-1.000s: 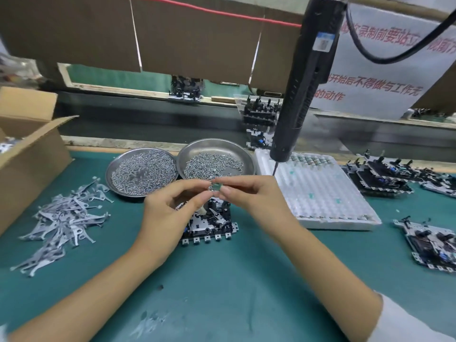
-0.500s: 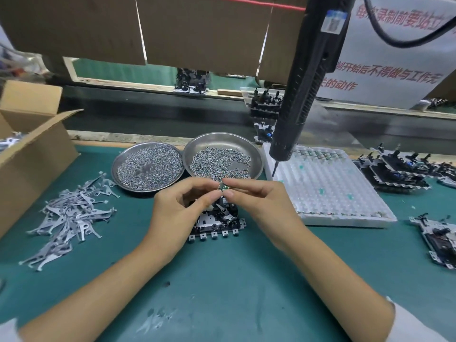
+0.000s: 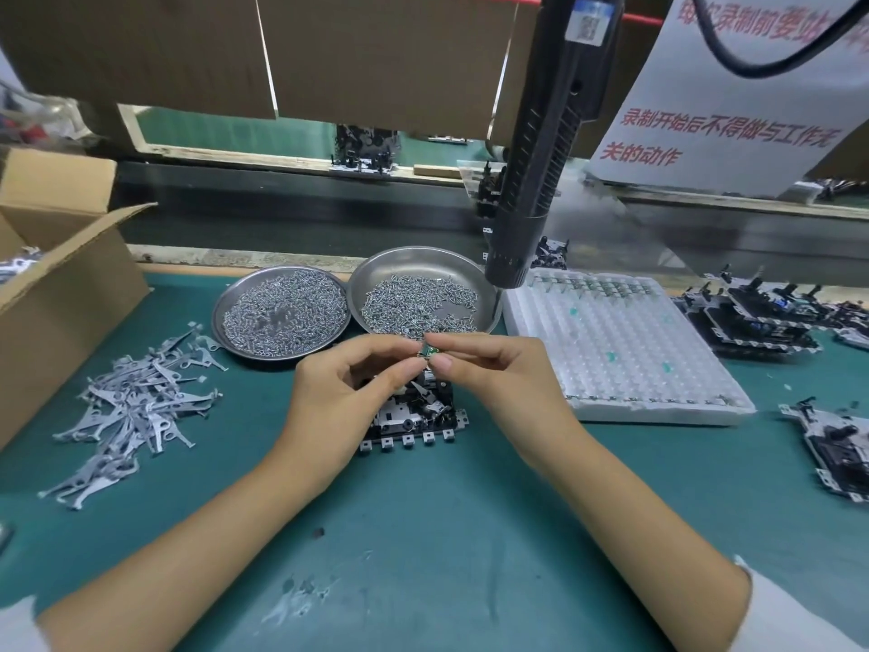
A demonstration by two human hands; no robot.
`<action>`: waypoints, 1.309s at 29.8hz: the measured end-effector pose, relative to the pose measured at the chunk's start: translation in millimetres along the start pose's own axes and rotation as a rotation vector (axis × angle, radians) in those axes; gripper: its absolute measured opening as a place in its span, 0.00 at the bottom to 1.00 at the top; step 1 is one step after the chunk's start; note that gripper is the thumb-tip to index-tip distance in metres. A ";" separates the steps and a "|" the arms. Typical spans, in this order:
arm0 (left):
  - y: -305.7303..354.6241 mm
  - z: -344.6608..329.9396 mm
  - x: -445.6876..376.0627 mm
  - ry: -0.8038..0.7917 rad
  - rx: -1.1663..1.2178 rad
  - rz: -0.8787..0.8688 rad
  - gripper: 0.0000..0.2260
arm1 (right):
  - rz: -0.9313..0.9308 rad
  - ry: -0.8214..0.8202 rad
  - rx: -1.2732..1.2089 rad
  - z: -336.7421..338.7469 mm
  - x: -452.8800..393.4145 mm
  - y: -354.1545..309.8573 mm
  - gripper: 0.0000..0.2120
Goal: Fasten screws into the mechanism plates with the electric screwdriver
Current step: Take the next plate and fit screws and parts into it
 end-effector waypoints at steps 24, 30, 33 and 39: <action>8.1 2.1 -5.1 -0.029 -0.166 -0.133 0.10 | 0.153 -0.067 0.236 -0.1 5.7 -12.5 0.08; 21.5 3.3 -7.2 -0.138 -0.322 -0.216 0.11 | 0.243 -0.097 0.271 -1.8 8.5 -19.3 0.07; 21.0 7.1 -4.3 -0.176 -0.374 -0.215 0.12 | 0.285 -0.100 0.319 -7.9 10.8 -17.1 0.10; 10.0 35.1 5.0 -0.108 -0.330 -0.097 0.09 | 0.456 -0.113 0.616 -21.3 18.1 -8.3 0.07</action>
Point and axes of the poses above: each hand's wrist, its own x-axis away from the middle knuckle, its own z-axis out of the back of the hand, y = z × x, the point moved 7 cm from there along -x, towards the middle knuckle, and after that the axes turned 1 degree about y, right-handed, at the moved point
